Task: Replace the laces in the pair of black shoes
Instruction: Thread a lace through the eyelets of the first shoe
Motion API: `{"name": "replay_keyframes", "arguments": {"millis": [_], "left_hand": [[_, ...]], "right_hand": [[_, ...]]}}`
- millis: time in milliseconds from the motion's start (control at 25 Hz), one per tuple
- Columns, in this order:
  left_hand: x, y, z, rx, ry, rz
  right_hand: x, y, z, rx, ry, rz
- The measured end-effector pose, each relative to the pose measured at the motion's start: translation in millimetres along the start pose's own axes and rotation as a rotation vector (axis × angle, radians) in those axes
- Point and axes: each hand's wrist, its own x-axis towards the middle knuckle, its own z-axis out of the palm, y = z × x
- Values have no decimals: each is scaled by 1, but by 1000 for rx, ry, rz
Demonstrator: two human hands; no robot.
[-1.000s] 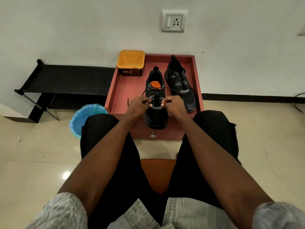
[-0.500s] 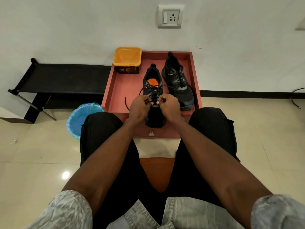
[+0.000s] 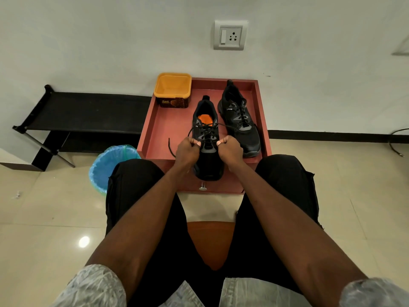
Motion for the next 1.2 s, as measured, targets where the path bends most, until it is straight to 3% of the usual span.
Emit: {"name": "replay_keyframes", "arguments": {"millis": [160,320,520,680,880,1080,1200], "left_hand": [[1,2,-3,-41,-43,26],[-4,1,1,88,3,107],[-3,1,3,186,32,78],[-3,-1,8,-20,58,-64],[9,-1,-6,-231,-32,-121],[8,-4,-2,-94,20,71],[10,-5,-2,38,29,157]], "right_hand": [[3,5,0,202,-50,28],[-1,4,0,36,-15,-10],[0,-2,3,-87,42,43],[0,2,10,177,72,230],[7,2,-4,593,-85,270],[4,7,2,64,35,-94],[5,7,5,68,48,-156]]}}
